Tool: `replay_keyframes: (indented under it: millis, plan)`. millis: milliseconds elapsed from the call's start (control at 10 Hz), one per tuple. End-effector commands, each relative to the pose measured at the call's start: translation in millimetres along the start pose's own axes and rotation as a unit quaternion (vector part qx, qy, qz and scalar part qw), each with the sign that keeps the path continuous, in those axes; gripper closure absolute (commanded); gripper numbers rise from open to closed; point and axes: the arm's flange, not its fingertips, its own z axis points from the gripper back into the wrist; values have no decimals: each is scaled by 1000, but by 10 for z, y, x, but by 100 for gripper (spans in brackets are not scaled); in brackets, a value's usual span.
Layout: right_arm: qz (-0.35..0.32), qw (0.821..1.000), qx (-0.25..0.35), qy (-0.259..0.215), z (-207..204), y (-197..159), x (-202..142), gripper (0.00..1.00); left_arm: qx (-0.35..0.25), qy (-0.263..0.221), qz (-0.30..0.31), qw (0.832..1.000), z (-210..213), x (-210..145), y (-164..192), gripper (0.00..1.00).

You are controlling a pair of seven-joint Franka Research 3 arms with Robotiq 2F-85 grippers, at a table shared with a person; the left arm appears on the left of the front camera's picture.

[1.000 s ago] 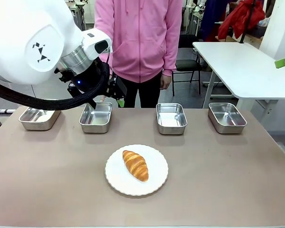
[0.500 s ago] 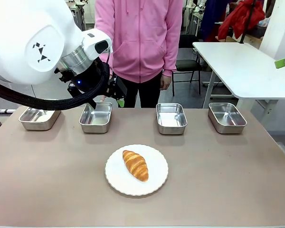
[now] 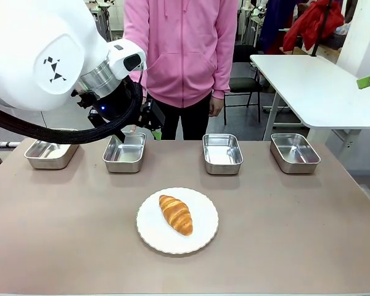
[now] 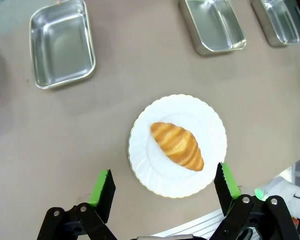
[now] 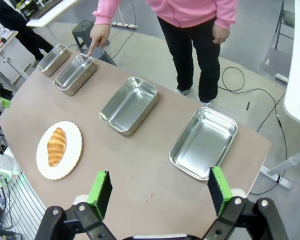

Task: Place the bread in the container.
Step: Place the Butter Roll into the Airtight Container indicated by the human.

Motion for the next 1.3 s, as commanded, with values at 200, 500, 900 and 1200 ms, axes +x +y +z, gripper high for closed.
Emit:
replay_keyframes:
  millis: [200, 500, 900, 1200]
  plan:
    - [2, 1000, 8, -13, 1, -15, 9, 0, 5, 6, 114, 993, -363, 138, -127, 0]
    - [2, 1000, 8, -13, 1, -15, 9, 0, 26, 52, 202, 978, -780, 64, -383, 0]
    - [2, 1000, 8, -13, 1, -15, 9, 0, 41, 121, 287, 949, -1329, -89, -586, 0]
    - [2, 1000, 8, -13, 1, -15, 9, 0, 63, 140, 298, 942, -1622, -163, -665, 0]
